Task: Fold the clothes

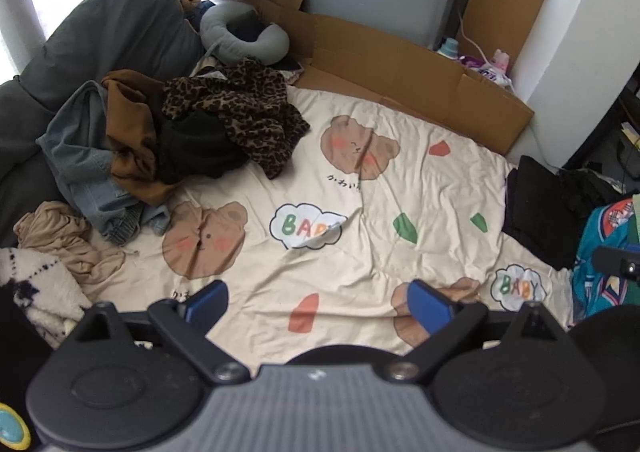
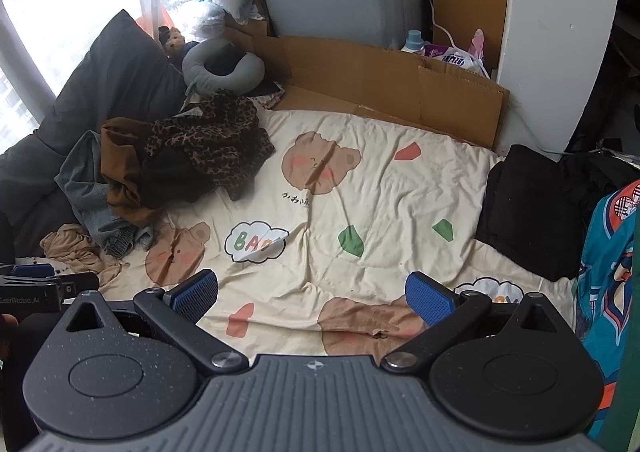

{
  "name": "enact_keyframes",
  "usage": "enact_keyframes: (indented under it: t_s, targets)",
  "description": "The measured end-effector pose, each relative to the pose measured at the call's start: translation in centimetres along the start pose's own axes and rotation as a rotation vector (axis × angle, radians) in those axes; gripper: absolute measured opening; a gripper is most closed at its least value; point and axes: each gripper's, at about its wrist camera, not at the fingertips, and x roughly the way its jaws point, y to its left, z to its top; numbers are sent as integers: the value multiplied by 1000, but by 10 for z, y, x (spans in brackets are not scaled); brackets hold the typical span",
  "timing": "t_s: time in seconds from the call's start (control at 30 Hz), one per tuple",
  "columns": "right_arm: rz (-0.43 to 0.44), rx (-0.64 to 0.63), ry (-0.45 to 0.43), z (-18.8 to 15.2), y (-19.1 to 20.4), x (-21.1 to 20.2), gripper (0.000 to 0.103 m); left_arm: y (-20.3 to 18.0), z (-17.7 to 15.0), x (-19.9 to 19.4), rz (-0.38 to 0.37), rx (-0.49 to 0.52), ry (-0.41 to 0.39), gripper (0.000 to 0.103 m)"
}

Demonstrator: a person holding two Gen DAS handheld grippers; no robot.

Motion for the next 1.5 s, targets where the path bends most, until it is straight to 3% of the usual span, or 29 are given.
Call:
enact_keyframes:
  t_s: [0.27, 0.6, 1.17, 1.4, 1.5]
  targets:
    - [-22, -23, -1, 12, 7, -5, 103, 3, 8, -11, -13, -4, -12, 98]
    - [-44, -41, -57, 42, 11, -21, 103, 10, 30, -35, -8, 20, -81, 98]
    - [-46, -48, -123, 84, 3, -32, 103, 26, 83, -73, 20, 15, -165, 98]
    - [-30, -24, -121, 101, 0, -17, 103, 40, 108, -65, 38, 12, -163, 99]
    - [-28, -12, -164, 107, 0, -12, 103, 46, 121, -55, 30, 17, -156, 99]
